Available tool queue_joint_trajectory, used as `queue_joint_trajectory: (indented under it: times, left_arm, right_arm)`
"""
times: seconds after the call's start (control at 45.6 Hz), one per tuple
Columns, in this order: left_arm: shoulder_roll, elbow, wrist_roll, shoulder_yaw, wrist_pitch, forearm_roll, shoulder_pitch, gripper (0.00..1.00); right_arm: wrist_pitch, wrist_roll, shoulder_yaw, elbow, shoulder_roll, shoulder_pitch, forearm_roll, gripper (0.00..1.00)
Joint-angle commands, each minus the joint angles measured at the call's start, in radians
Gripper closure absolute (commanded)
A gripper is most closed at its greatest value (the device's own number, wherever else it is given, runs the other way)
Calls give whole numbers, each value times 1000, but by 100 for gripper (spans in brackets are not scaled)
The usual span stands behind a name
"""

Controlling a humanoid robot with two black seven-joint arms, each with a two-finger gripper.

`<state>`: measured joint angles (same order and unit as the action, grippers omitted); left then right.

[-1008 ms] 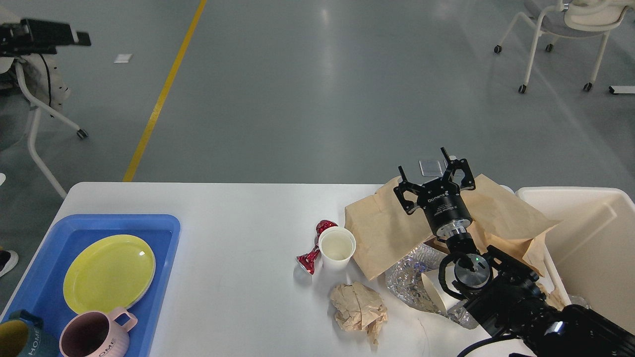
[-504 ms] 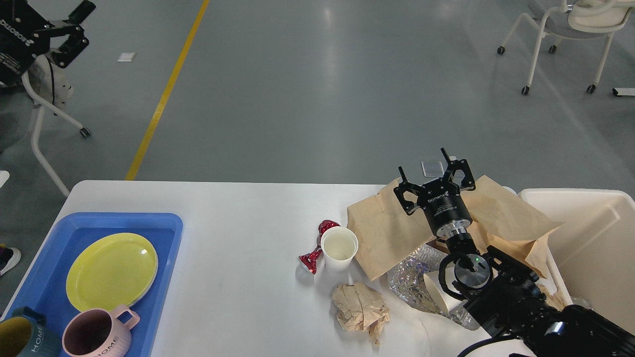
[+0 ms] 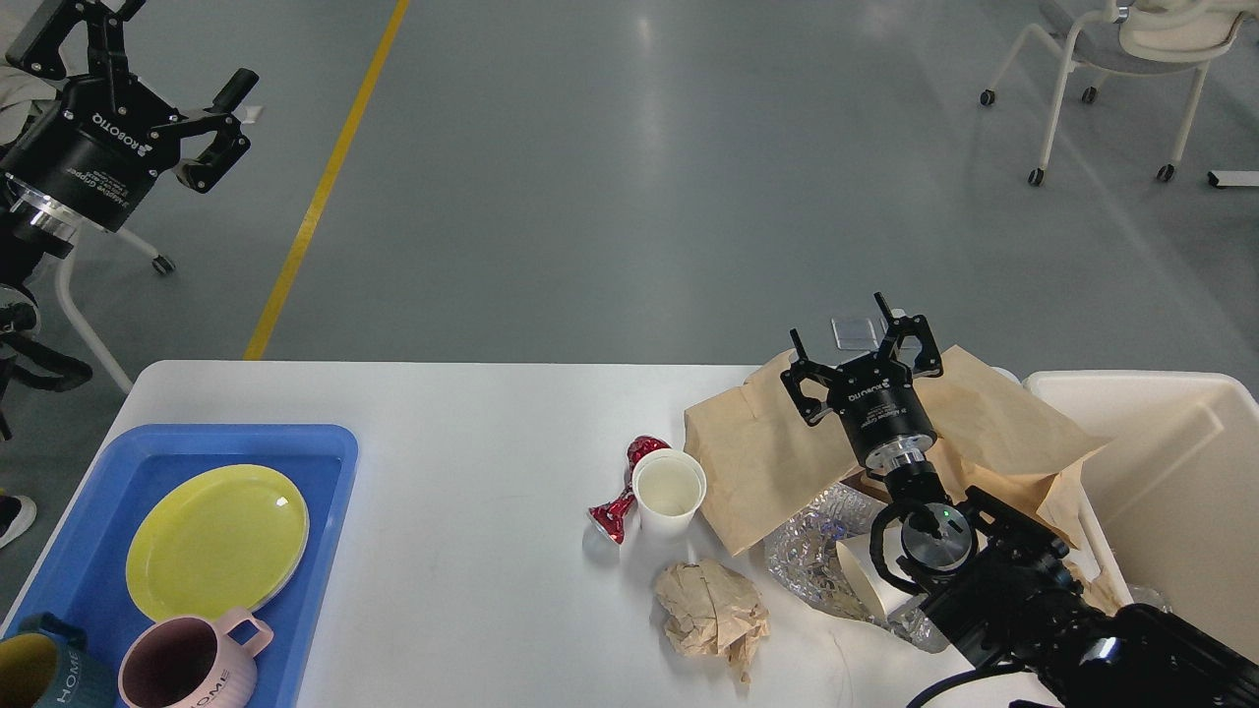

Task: Tidy desktop

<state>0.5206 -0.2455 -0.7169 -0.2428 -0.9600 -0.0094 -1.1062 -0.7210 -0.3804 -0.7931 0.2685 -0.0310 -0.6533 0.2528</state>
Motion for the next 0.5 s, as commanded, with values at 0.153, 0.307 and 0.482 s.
queue_joint_trajectory:
  times: [0.153, 0.307, 0.482]
  left_arm:
    - [-67, 0, 16, -161, 0, -1, 22, 4]
    - [-68, 0, 71, -187, 0, -1, 20, 4]
    - [-94, 0, 140, -231, 0, -1, 20, 4]
  right_arm:
    - [0, 0, 0, 0, -1, 0, 0, 0]
    - [0, 0, 0, 0, 0, 0, 0, 0]
    - [0, 0, 0, 0, 0, 0, 0, 0]
